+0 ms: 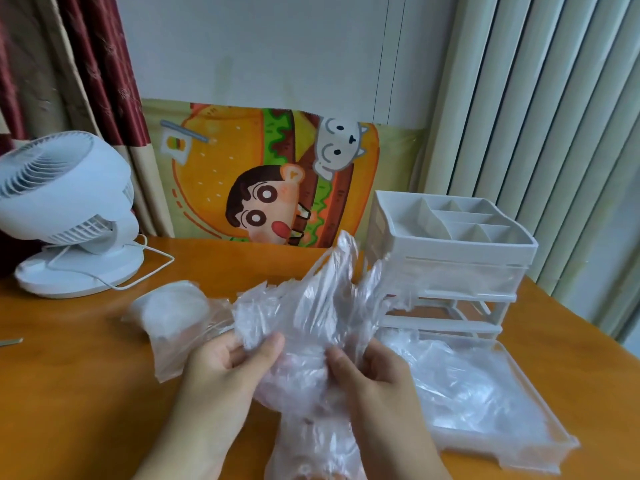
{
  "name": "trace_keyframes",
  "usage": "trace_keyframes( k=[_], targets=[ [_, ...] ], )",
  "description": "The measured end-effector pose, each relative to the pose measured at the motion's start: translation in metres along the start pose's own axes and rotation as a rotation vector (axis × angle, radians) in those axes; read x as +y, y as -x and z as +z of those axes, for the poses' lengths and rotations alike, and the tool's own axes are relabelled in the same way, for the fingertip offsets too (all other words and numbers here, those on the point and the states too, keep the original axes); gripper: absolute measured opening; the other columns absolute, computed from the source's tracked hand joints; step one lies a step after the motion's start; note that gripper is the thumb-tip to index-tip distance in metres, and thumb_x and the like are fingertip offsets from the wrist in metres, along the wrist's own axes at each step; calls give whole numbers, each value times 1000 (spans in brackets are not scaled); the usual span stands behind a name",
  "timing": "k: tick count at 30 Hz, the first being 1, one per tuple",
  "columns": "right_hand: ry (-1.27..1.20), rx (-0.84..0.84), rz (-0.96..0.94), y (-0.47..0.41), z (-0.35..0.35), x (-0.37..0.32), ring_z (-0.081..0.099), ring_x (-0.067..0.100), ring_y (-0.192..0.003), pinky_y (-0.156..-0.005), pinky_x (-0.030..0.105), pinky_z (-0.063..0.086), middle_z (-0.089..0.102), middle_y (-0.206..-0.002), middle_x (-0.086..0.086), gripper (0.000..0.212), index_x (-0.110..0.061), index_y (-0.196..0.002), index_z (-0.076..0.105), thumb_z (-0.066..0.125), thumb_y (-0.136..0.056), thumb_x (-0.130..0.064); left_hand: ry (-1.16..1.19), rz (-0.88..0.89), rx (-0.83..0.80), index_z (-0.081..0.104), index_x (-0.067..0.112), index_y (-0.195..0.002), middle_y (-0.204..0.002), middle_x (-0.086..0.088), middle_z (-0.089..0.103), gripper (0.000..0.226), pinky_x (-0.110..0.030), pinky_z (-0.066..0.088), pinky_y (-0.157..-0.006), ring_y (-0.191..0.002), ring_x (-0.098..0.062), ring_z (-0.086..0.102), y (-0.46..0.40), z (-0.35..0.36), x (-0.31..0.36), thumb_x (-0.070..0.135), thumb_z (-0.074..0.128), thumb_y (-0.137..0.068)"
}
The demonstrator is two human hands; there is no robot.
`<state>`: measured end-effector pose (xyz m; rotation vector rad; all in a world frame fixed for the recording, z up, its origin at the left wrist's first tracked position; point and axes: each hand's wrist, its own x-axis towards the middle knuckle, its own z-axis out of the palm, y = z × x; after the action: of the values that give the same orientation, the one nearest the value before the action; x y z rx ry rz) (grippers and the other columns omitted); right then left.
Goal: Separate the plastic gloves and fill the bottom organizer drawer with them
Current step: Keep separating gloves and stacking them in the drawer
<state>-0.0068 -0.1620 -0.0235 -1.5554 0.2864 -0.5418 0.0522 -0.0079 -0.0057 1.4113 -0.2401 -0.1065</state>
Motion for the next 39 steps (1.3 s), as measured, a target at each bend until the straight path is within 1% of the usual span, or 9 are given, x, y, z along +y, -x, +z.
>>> trace_keyframes(
  k=[3, 9, 14, 17, 19, 22, 28, 32, 39],
  targets=[
    [-111, 46, 31, -3, -8, -4, 61, 32, -55, -49, 50, 60, 64, -70, 27, 16, -1, -85, 73, 71, -99, -8, -88, 33, 45, 75, 14, -65, -57, -9, 61, 30, -34, 46, -50, -47, -23, 52, -7, -9, 0, 28, 73, -92],
    [-134, 39, 36, -3, -17, -8, 55, 30, -42, -42, 36, 50, 62, -64, 26, 17, -1, -91, 73, 61, -104, -4, -35, 3, -17, 77, 8, -75, -68, -12, 64, 23, -41, 45, -59, -51, -25, 51, -13, -19, 1, 26, 72, -90],
    [-68, -52, 21, -6, -23, -7, 60, 27, -53, -56, 52, 54, 60, -67, 19, 23, -6, -81, 65, 68, -102, -15, 96, -247, -228, 73, -1, -103, -84, -23, 72, 39, -38, 51, -52, -60, -31, 62, -6, -13, 6, 26, 84, -77],
    [-157, -296, 174, 0, -18, -14, 76, 35, -74, -69, 48, 61, 77, -88, 19, 18, -6, -104, 70, 80, -92, -16, -17, -241, -213, 66, 7, -120, -94, -20, 78, 63, -37, 52, -56, -73, -34, 74, -1, -6, -4, 31, 95, -70],
    [-49, -308, 175, 1, -17, -12, 71, 33, -63, -63, 40, 59, 74, -78, 20, 22, -4, -113, 67, 76, -93, -7, -60, -171, -167, 68, 6, -114, -82, -13, 78, 48, -36, 52, -58, -83, -34, 76, 0, -2, -6, 29, 90, -78],
    [42, -203, 103, -1, -20, -9, 56, 27, -46, -52, 34, 49, 61, -57, 16, 6, -1, -100, 66, 68, -95, 3, -89, -119, -110, 68, 2, -93, -61, -7, 72, 21, -27, 46, -44, -63, -27, 60, -2, -5, -1, 21, 77, -88],
    [103, -200, 56, 1, -22, -12, 48, 24, -40, -46, 28, 41, 54, -49, 11, 17, -3, -82, 63, 64, -97, 2, -81, -90, -32, 77, 10, -73, -65, -11, 64, 29, -32, 43, -47, -51, -21, 52, -7, -12, -2, 31, 72, -92],
    [111, -228, 60, 3, -24, -15, 46, 24, -39, -46, 28, 41, 53, -48, 11, 24, -4, -77, 60, 64, -101, -4, -46, -108, 25, 77, 5, -86, -75, -24, 70, 39, -38, 48, -55, -59, -29, 62, -11, -15, -5, 41, 65, -97],
    [92, -275, 30, 2, -25, -15, 47, 27, -42, -49, 35, 43, 53, -51, 11, 24, -6, -79, 62, 62, -103, -5, 90, -163, 70, 74, 17, -110, -95, -11, 80, 20, -41, 58, -62, -81, -35, 77, -15, -17, 0, 31, 65, -98]
  ],
)
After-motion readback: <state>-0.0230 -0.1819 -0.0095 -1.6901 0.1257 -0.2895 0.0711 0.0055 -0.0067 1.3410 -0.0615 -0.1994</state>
